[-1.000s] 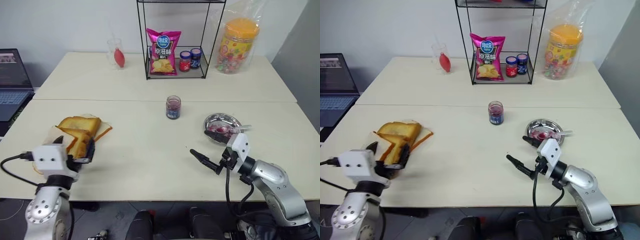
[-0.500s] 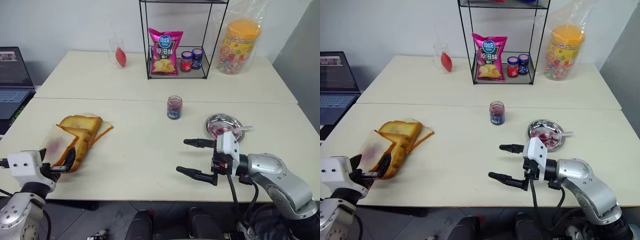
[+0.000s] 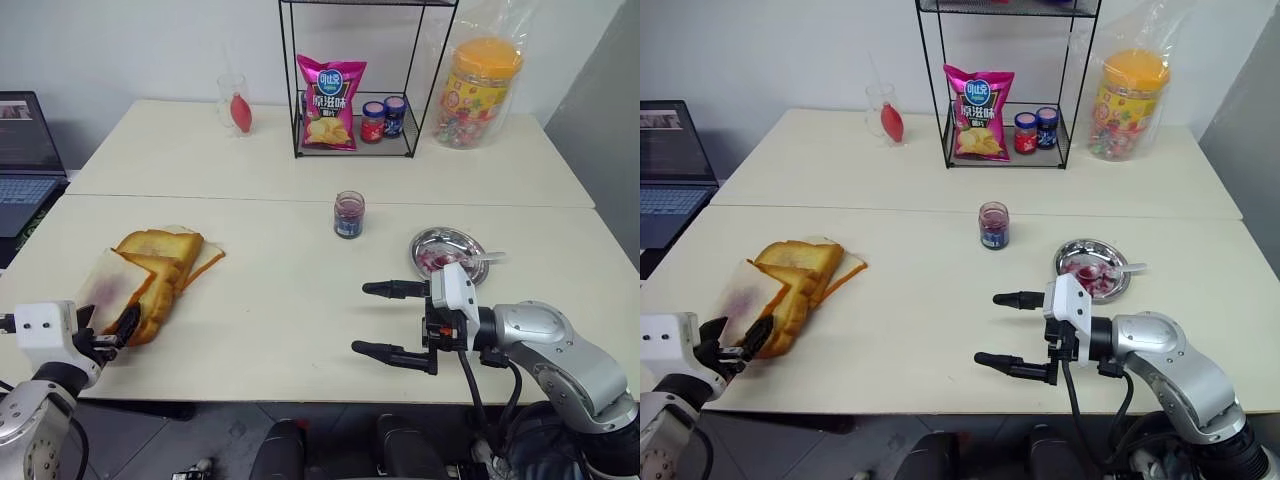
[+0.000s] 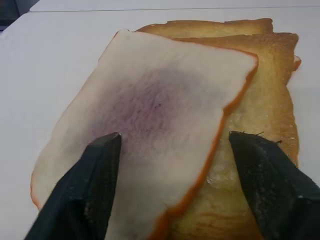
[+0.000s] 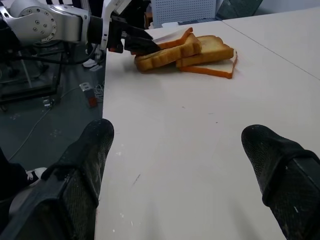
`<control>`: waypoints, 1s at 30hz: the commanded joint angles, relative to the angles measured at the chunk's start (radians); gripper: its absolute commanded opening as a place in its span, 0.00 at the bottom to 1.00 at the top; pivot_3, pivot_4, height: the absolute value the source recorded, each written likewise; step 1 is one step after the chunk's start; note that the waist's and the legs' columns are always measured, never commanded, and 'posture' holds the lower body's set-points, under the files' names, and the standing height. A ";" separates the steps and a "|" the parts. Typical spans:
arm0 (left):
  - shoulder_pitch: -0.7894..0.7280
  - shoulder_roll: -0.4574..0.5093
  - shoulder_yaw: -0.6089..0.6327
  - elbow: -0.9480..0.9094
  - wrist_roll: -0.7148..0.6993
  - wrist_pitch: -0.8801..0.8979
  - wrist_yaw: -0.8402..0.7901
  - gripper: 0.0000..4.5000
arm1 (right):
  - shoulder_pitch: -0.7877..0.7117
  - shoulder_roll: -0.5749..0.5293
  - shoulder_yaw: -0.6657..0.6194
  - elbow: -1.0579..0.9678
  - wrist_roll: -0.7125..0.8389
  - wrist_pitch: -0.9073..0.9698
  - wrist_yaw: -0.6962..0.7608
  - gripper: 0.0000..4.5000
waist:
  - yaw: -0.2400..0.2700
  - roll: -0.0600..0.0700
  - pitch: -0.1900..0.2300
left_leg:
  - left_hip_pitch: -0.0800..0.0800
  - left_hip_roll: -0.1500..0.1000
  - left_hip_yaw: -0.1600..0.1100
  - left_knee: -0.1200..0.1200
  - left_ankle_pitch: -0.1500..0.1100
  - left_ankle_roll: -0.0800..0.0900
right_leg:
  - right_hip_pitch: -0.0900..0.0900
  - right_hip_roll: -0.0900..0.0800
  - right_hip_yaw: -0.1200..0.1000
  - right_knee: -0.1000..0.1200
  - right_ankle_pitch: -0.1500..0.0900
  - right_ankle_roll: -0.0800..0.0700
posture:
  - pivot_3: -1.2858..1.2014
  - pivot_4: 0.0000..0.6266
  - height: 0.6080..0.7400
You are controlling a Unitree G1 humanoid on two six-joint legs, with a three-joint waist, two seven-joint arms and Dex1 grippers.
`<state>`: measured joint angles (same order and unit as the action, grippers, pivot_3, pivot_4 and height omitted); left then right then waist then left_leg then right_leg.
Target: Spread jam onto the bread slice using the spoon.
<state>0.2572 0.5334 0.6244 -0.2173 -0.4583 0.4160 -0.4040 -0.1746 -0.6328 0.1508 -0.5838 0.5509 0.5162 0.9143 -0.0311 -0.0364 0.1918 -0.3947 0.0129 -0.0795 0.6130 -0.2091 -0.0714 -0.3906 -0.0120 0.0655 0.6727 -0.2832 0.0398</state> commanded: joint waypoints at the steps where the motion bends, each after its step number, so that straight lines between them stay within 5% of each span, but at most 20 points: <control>1: 0.000 0.013 0.006 0.000 0.015 -0.002 0.004 0.54 | -0.007 -0.002 -0.010 -0.029 0.015 0.001 -0.003 1.00 | 0.000 0.000 0.000 | 0.000 0.000 0.000 0.000 0.000 0.000 | 0.000 0.000 0.000 0.000 0.000 0.000 | 0.52 0.24 1.00; 14: -0.026 -0.003 -0.023 0.026 0.073 -0.029 0.026 0.00 | -0.026 0.006 -0.007 -0.011 0.009 -0.006 -0.002 1.00 | 0.000 0.000 0.000 | 0.000 0.000 0.000 0.000 0.000 0.000 | 0.000 0.000 0.000 0.000 0.000 0.000 | 0.52 0.24 1.00; 30: -0.171 -0.136 -0.045 -0.216 0.070 -0.007 0.257 0.00 | -0.038 0.014 -0.002 0.009 -0.009 -0.022 0.007 1.00 | 0.003 -0.004 0.000 | -0.001 -0.001 -0.001 0.000 0.000 0.000 | 0.000 -0.001 -0.002 0.000 0.004 0.006 | 0.52 0.24 1.00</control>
<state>0.0940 0.3964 0.5844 -0.3732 -0.3979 0.4098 -0.1746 -0.1974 -0.6227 0.1559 -0.5620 0.5344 0.5146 0.9147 -0.0282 -0.0401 0.1914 -0.3955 0.0119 -0.0805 0.6131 -0.2091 -0.0715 -0.3903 -0.0130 0.0635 0.6722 -0.2792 0.0468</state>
